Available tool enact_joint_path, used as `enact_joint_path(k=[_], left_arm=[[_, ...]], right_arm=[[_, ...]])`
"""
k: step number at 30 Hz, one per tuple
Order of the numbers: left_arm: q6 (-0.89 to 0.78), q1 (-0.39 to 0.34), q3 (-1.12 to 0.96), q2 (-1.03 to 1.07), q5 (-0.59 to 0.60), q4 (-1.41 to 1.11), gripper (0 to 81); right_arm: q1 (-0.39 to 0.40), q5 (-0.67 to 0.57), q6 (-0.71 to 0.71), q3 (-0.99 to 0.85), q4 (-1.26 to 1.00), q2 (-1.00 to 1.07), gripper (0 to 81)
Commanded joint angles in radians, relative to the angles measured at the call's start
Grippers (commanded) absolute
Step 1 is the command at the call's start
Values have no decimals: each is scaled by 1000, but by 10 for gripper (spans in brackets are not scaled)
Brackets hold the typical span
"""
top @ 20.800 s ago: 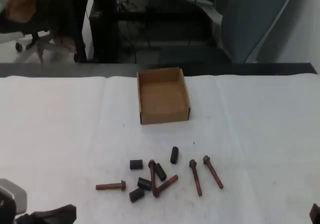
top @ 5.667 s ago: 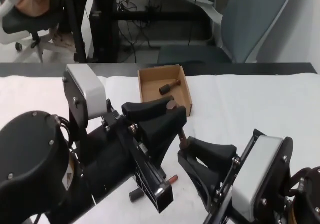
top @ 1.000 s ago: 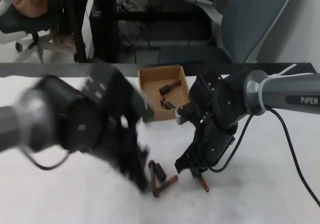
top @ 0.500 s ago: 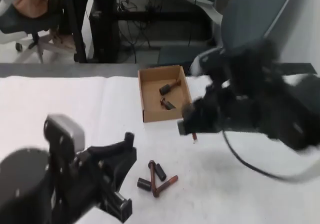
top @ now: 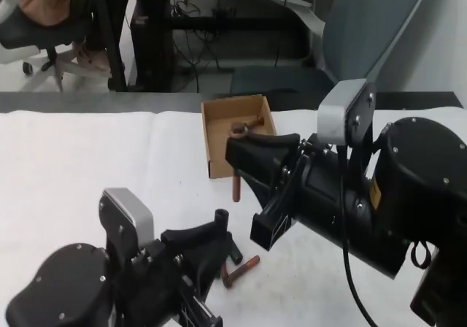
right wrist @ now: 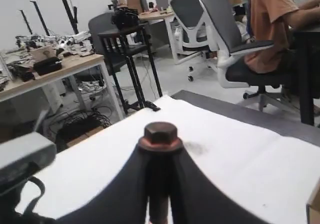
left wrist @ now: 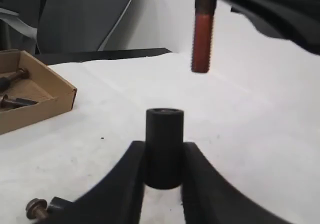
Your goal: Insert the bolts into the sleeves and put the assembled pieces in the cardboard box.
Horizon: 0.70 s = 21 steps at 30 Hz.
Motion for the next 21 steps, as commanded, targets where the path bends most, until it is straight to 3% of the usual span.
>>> enact_joint_path(k=[1,21], left_arm=[[-5,-10,0,18,-6,-65,18],[-26,-10,-1,18,41,-161,18]], right_arm=[[13,5,-9,-2,-34,2,0],[13,12,7,-2,-83,33,0]])
